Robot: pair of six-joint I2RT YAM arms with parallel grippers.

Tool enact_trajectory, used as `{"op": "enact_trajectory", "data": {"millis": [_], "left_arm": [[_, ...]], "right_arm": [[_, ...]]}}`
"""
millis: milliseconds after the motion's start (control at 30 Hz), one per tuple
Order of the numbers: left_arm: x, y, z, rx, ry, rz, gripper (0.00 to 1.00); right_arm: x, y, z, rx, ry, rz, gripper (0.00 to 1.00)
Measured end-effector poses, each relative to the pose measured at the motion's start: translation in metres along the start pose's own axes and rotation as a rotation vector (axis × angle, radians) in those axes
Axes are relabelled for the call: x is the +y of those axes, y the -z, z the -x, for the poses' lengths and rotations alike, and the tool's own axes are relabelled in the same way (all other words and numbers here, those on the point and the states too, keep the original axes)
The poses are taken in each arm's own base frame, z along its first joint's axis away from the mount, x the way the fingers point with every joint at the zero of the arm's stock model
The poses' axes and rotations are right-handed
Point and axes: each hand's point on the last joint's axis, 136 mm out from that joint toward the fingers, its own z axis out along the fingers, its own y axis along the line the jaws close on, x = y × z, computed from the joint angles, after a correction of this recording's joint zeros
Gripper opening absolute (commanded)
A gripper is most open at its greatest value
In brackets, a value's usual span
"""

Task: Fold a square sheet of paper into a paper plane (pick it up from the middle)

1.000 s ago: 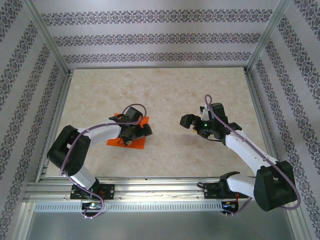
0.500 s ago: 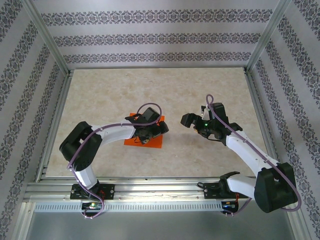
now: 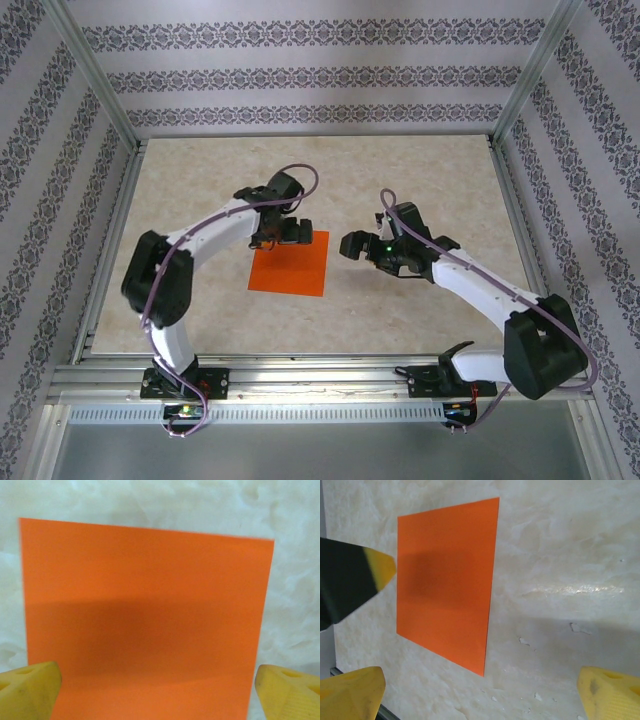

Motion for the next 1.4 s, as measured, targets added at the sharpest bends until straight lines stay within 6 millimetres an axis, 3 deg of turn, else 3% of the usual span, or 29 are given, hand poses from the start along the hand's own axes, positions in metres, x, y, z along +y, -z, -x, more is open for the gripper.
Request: {"op": "enact_trajectory", "data": {"millis": [167,333,1400], "left_arm": [[0.001,-0.033,-0.019,0.154,-0.073,0.028,0.99],[0.004,-0.051,-0.026,0.226,-0.09,0.056,0.98],[0.006,-0.063,-0.032,0.283,-0.082,0.151,0.93]], "right_arm": [[0.003,-0.01,-0.002,0.027,0.001,-0.01,0.98],[0.006,-0.013,-0.003,0.031,-0.003,-0.007,0.98],[0.003,-0.018,-0.003,0.035,-0.015,-0.019,0.98]]}}
